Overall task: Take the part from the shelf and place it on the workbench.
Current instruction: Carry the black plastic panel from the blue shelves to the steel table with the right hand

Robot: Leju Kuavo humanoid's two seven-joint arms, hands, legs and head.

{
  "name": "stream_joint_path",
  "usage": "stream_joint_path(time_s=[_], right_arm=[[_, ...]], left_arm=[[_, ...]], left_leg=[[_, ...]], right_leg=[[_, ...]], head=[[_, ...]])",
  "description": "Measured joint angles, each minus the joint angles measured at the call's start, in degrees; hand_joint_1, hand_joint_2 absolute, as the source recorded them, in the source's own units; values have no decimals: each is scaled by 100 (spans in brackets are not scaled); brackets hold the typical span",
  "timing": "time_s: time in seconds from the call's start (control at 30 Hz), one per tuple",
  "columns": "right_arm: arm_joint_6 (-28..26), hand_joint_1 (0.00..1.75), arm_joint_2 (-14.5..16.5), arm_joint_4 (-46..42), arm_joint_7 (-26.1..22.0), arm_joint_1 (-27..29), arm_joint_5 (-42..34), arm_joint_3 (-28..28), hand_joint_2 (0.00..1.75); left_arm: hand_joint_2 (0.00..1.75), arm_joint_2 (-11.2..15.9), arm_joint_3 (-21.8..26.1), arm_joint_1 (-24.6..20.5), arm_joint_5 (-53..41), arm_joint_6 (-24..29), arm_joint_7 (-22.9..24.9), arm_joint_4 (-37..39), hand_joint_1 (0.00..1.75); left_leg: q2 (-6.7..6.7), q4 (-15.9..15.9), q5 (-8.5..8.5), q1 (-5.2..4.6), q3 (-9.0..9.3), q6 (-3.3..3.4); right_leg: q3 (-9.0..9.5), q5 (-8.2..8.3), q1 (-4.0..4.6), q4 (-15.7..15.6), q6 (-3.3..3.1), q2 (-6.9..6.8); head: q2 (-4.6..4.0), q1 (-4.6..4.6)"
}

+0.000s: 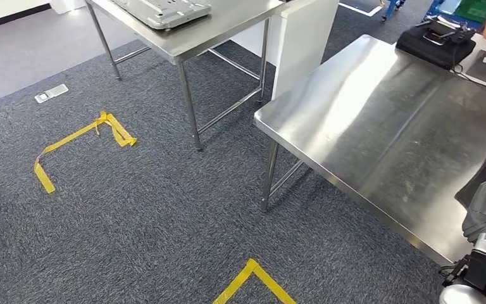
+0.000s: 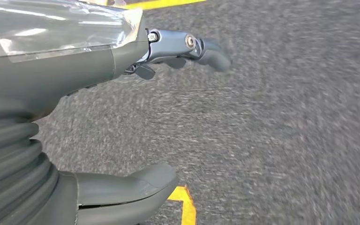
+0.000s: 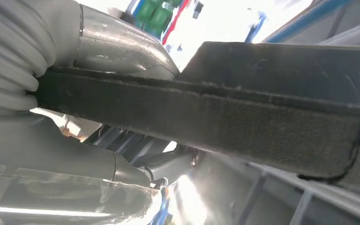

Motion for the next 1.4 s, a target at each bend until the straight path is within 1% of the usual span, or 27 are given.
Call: stream_joint_path(time_s=[0.03, 0.07, 0.13, 0.2, 0.27, 0.3, 0.37, 0.43, 0.5, 0.53, 0.57, 0.6, 0.7, 0.77, 0.8, 0.87, 0.9, 0.93, 1.0, 1.07, 1.1, 1.13, 1.2, 1.27, 1.3, 1.33, 1.4], right_arm=[[-12, 175, 29, -43, 3, 30, 13, -28, 175], [-19, 175, 52, -83, 6, 60, 19, -54, 175], [-28, 175, 101, -152, 12, 80, 22, -84, 175], [-32, 175, 154, -189, 15, 86, 23, -89, 175], [-32, 175, 195, -197, 17, 104, 23, -92, 175], [-32, 175, 208, -197, 18, 111, 23, -93, 175], [-32, 175, 228, -197, 20, 118, 27, -97, 175], [-33, 175, 255, -212, 26, 117, 56, -108, 175], [-34, 175, 282, -259, 35, 130, 121, -129, 175], [-34, 175, 298, -291, 43, 148, 166, -147, 175], [-34, 175, 316, -323, 54, 174, 211, -169, 175], [-33, 175, 339, -355, 66, 199, 262, -193, 175], [-2, 175, 418, -404, 83, 230, 433, -219, 175], [42, 175, 481, -391, 75, 235, 578, -190, 175], [58, 175, 512, -364, 69, 216, 657, -154, 175], [64, 175, 547, -240, 56, 84, 804, -39, 175], [53, 175, 553, -138, 55, -27, 865, 39, 175], [35, 175, 552, -15, 59, -155, 908, 125, 175], [-10, 175, 536, 255, 86, -410, 941, 298, 175], [-42, 175, 479, 520, 124, -641, 917, 423, 175], [-54, 175, 444, 634, 141, -745, 902, 467, 175], [-63, 175, 414, 736, 155, -846, 890, 507, 175], [-80, 175, 382, 912, 174, -1012, 871, 598, 175], [-85, 175, 355, 1069, 186, -1110, 851, 672, 175], [-86, 175, 340, 1133, 191, -1133, 841, 692, 175], [-86, 175, 324, 1189, 195, -1152, 836, 705, 175], [-88, 175, 296, 1274, 198, -1201, 828, 736, 175]], left_arm=[[175, 1, 1, -12, -14, -4, -1, -4, 0], [175, 1, 1, -26, -25, -8, -2, -10, 0], [175, -2, -2, -37, -42, -11, -2, -19, 0], [175, -1, -6, -25, -44, -12, -1, -22, 0], [175, 6, -6, -9, -40, -12, 0, -23, 0], [175, 8, -5, -4, -40, -12, 1, -23, 0], [175, 15, -4, -2, -45, -14, -1, -24, 0], [175, 27, -7, -1, -61, -25, -1, -25, 0], [175, 33, -9, 0, -89, -46, 0, -28, 0], [175, 36, -9, -2, -104, -59, 1, -30, 0], [175, 37, -9, -7, -117, -69, 2, -32, 0], [175, 39, -9, -12, -126, -78, 3, -34, 0], [175, 57, -3, -3, -100, -66, 18, -38, 0], [175, 58, 24, 9, -28, -1, 42, -38, 0], [175, 47, 49, 9, 18, 51, 52, -38, 0], [175, 8, 114, 4, 100, 169, 65, -38, 0], [175, -11, 153, 1, 145, 233, 68, -38, 0], [175, -27, 200, -1, 192, 300, 74, -38, 0], [175, -48, 304, -16, 281, 428, 95, -39, 0], [175, -72, 397, -48, 341, 519, 125, -39, 0], [175, -84, 433, -67, 355, 544, 137, -38, 0], [175, -94, 466, -77, 366, 564, 144, -38, 0], [175, -104, 525, -73, 369, 589, 159, -38, 0], [175, -107, 573, -50, 372, 608, 185, -38, 0], [175, -108, 590, -44, 374, 615, 197, -38, 0], [175, -109, 605, -42, 374, 619, 204, -38, 0], [175, -107, 634, -41, 374, 625, 210, -38, 0]], left_leg=[[68, -12, -18, 5, 31, -30], [41, 3, -47, 20, 44, -64], [-282, 297, -255, 56, -66, -122], [-651, 1017, -626, 75, -413, -147], [-729, 1583, -802, 74, -730, -156], [-735, 1589, -720, 76, -760, -155], [-828, 1012, -303, 96, -525, -141], [-1082, 320, -4, 127, -218, -123], [-1178, 77, 31, 114, -117, -89], [-1107, 64, 38, 96, -108, -58], [-1028, 41, 58, 88, -86, -12], [-952, 16, 78, 86, -63, 33], [-706, -32, 112, 87, -34, 121], [-530, -30, 103, 83, -41, 130], [-442, -30, 95, 87, -40, 124], [-275, -29, 70, 102, -15, 90], [-193, -26, 50, 95, 8, 61], [-117, -23, 21, 82, 25, 22], [28, -31, -32, 50, 72, -56], [135, -49, -70, 63, 127, -122], [55, -9, -114, 79, 132, -152], [-108, 118, -213, 96, 86, -177], [-538, 734, -566, 112, -207, -199], [-710, 1444, -841, 111, -607, -197], [-729, 1589, -827, 111, -724, -193], [-739, 1515, -695, 112, -737, -182], [-872, 853, -237, 121, -499, -145]], right_leg=[[7, 10, -3, -11, -44, 85], [16, 20, -31, -26, -77, 161], [44, 40, -100, -55, -173, 304], [44, 44, -114, -61, -243, 451], [46, 42, -101, -57, -256, 621], [53, 42, -98, -54, -255, 709], [75, 41, -100, -44, -250, 880], [66, 35, -73, -19, -217, 1033], [21, 47, -62, -7, -148, 1161], [-17, 62, -76, -15, -107, 1229], [-47, 65, -87, -1, -71, 1226], [-98, 32, -83, 67, -47, 1118], [-516, -351, -66, 871, -61, 582], [-848, -569, -92, 1513, -45, 471], [-887, -560, -108, 1586, -4, 445], [-632, -333, -135, 1096, 109, 331], [-409, -187, -139, 672, 145, 166], [-217, -65, -124, 333, 149, 3], [-37, 45, -86, 29, 69, -162], [-40, 76, -96, 27, -31, -3], [-45, 89, -124, 17, -67, 77], [-47, 103, -156, 8, -117, 155], [-59, 117, -176, 1, -198, 305], [-71, 122, -154, 3, -240, 471], [-72, 124, -144, 5, -244, 556], [-69, 125, -139, 7, -244, 639], [-61, 127, -140, 12, -237, 801]], head=[[0, -4], [0, -7], [0, -18], [0, -34], [0, -37], [0, -37], [0, -38], [0, -34], [0, -30], [0, -30], [0, -32], [0, -25], [0, 19], [0, 26], [0, 28], [0, 31], [0, 34], [0, 39], [0, 23], [0, -1], [0, -7], [0, -14], [0, -34], [0, -43], [0, -44], [0, -44], [0, -47]])
